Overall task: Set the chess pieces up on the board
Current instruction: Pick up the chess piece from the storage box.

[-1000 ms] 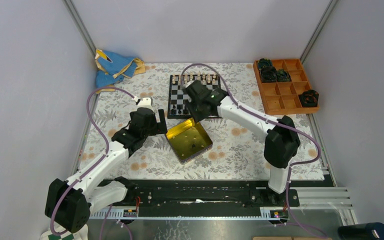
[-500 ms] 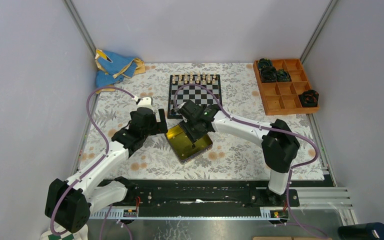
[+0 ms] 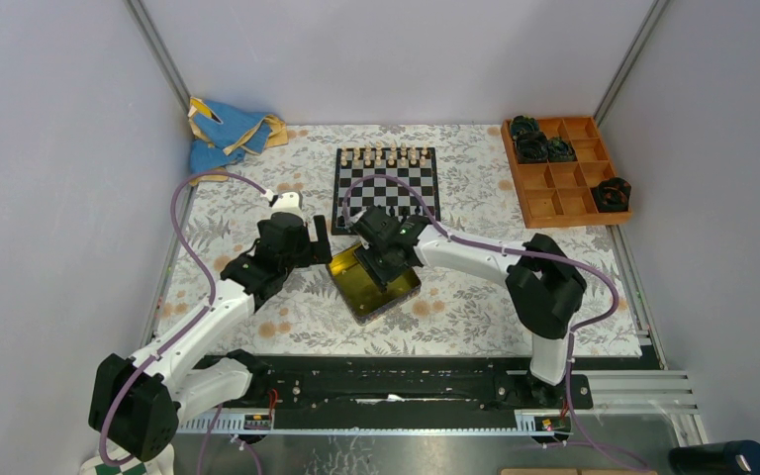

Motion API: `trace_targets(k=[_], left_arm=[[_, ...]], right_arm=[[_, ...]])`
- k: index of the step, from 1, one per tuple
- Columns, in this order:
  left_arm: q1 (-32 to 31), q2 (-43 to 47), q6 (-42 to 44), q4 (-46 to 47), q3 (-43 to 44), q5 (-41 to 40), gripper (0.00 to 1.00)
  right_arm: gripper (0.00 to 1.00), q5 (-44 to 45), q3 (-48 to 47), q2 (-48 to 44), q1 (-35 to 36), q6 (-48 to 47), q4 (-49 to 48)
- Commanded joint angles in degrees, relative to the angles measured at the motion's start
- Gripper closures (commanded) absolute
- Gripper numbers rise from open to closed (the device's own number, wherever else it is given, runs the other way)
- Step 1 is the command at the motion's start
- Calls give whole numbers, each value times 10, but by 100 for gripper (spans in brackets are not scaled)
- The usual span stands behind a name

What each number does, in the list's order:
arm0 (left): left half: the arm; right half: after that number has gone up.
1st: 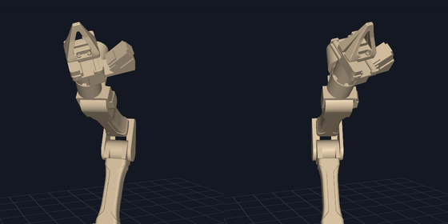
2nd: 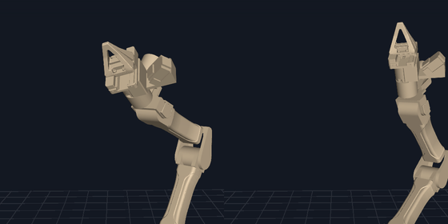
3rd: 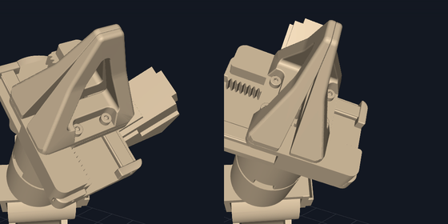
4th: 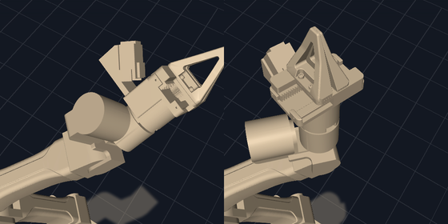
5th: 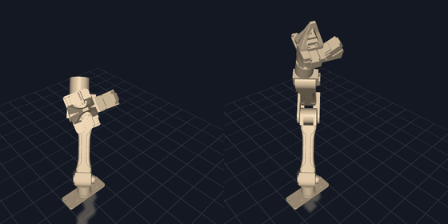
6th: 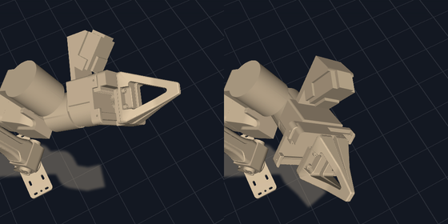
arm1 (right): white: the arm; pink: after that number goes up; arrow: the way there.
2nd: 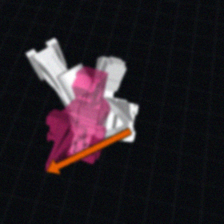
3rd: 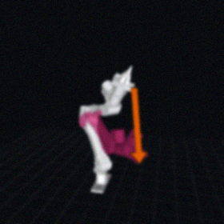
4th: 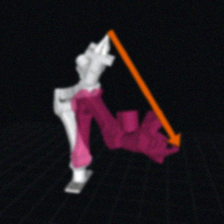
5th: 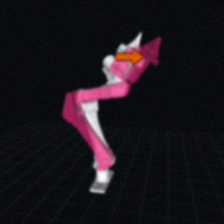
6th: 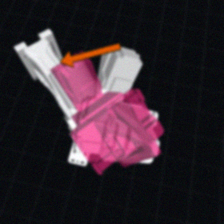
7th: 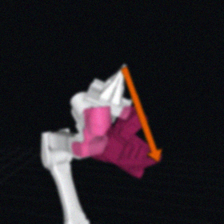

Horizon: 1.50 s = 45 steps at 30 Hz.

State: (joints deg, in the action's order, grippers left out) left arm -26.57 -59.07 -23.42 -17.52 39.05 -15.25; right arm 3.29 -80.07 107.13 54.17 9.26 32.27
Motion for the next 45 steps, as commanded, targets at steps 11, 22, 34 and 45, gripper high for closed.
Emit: trace_targets(k=[11, 22, 34, 45], left_arm=[[3, 6, -3, 26, -3, 0, 1], [3, 4, -3, 26, -3, 0, 1], [3, 3, -3, 26, -3, 1, 1], [3, 3, -3, 27, -2, 1, 1]], right_arm=[[50, -27, 3, 29, 5, -2, -33], [54, -31, 17, 40, 5, 1, -44], [63, -30, 21, 48, 3, 3, -53], [82, -21, 13, 49, 3, 1, -51]])
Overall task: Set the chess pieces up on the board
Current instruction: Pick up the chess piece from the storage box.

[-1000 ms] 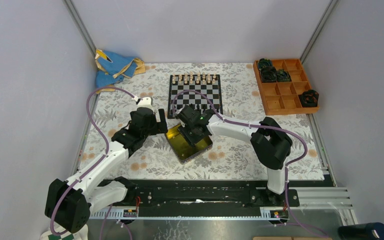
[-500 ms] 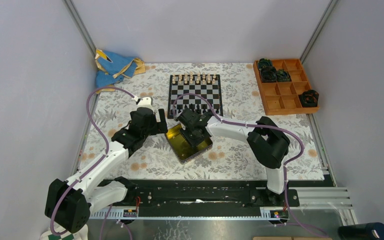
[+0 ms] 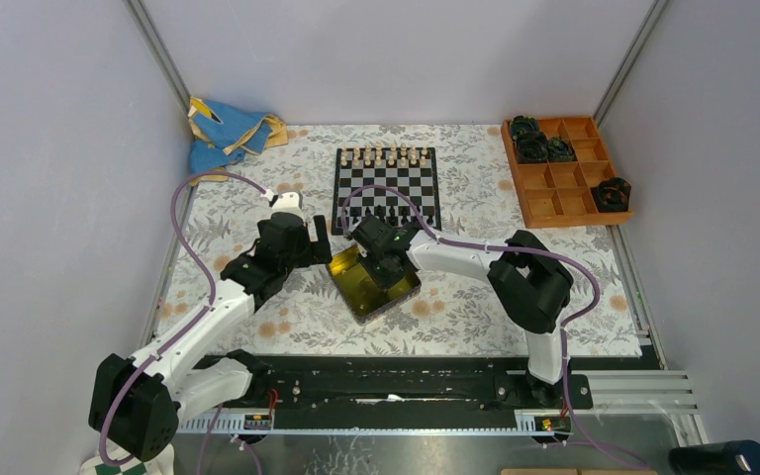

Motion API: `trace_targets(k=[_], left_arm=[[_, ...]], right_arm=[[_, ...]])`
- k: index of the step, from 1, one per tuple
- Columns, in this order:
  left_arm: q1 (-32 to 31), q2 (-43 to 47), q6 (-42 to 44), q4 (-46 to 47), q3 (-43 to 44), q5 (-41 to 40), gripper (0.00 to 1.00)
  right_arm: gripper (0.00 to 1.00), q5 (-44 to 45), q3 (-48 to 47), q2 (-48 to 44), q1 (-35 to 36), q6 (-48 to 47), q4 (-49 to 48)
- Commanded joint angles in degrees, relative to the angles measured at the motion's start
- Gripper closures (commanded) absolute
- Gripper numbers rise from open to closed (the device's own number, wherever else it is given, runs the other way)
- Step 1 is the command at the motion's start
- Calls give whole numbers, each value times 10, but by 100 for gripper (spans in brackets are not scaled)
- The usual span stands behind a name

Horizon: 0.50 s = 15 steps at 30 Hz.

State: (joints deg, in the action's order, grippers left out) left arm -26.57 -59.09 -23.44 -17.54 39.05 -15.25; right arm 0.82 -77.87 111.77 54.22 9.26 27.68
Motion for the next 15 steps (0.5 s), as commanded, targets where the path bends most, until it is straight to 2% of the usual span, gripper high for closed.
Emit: trace_targets(k=[1, 8, 15], left_arm=[[3, 3, -3, 28, -3, 2, 1], [3, 4, -3, 26, -3, 0, 1], [3, 3, -3, 26, -2, -1, 1]], right_arm=[[84, 5, -9, 2, 3, 1, -5], [96, 23, -17, -19, 2, 0, 8], [99, 53, -66, -41, 0, 0, 58]])
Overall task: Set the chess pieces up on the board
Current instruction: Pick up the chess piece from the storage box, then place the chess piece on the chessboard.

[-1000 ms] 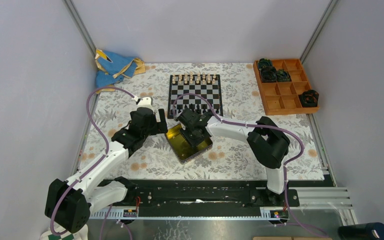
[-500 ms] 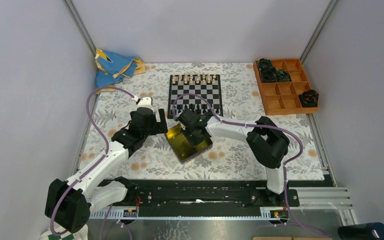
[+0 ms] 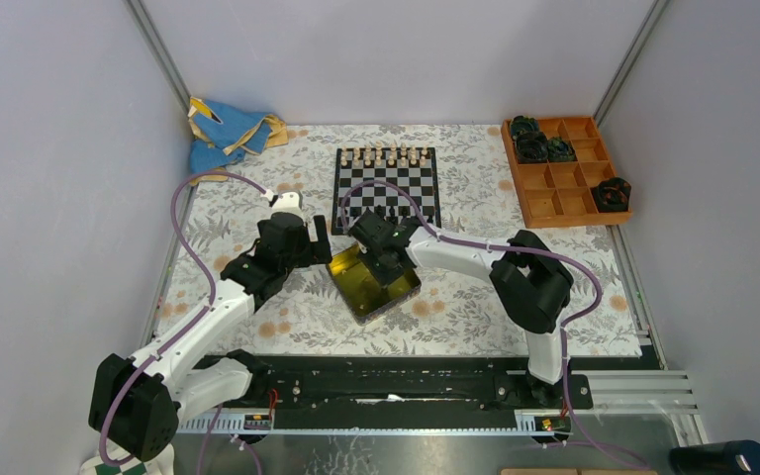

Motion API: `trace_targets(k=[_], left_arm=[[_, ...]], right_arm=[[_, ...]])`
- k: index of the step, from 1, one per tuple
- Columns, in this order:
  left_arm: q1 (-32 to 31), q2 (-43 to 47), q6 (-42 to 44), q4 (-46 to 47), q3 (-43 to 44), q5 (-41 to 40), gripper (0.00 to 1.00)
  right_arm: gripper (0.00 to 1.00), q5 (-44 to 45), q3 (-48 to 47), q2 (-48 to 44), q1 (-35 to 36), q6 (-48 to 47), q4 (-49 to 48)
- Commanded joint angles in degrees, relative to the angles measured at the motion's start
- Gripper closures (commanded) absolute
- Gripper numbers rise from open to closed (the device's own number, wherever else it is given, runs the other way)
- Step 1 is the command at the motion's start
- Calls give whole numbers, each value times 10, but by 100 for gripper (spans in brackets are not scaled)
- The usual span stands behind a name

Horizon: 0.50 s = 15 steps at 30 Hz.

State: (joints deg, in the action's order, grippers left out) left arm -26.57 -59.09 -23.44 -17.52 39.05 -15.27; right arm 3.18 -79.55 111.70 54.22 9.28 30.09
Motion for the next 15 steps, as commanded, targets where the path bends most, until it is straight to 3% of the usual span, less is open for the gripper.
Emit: trace_targets(k=[1, 7, 15], left_arm=[[3, 2, -3, 26, -2, -1, 1], [3, 3, -3, 26, -2, -1, 1], [3, 3, -3, 26, -2, 1, 1]], right_arm=[[99, 33, -60, -42, -2, 0, 42], [100, 67, -122, -47, -31, 4, 86], [100, 81, -185, -13, -128, 1, 117]])
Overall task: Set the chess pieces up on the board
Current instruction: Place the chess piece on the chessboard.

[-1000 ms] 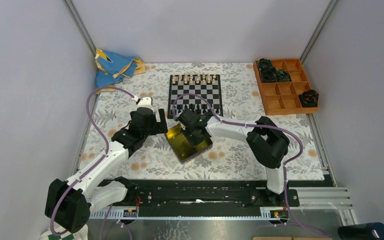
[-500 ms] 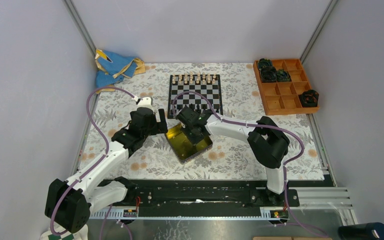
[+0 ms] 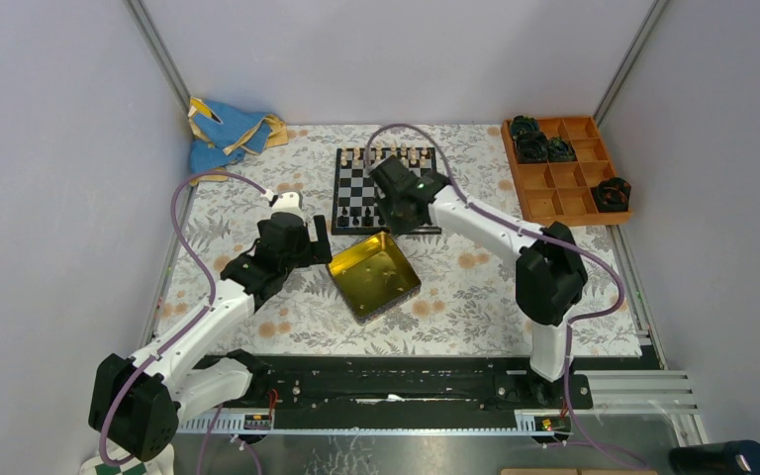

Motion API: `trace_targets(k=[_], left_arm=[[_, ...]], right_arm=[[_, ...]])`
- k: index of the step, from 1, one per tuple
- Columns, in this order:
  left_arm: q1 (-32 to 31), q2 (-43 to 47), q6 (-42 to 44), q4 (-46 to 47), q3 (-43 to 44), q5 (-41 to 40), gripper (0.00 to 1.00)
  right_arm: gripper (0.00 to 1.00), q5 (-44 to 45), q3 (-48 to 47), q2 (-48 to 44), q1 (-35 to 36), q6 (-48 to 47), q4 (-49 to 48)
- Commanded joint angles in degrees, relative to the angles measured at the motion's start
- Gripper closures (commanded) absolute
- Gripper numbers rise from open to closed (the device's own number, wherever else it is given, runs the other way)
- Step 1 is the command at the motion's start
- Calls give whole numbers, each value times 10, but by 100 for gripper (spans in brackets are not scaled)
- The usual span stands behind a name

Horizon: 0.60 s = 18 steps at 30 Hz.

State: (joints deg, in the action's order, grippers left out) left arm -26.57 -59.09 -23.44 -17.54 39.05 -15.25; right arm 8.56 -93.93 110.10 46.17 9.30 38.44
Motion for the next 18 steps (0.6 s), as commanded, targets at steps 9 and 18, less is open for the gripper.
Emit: trace_targets(k=[9, 18], left_arm=[[3, 3, -2, 26, -2, -1, 1], [3, -1, -1, 26, -2, -2, 1]], right_arm=[[100, 26, -113, 78, -128, -6, 50], [100, 19, -167, 147, -158, -10, 58]])
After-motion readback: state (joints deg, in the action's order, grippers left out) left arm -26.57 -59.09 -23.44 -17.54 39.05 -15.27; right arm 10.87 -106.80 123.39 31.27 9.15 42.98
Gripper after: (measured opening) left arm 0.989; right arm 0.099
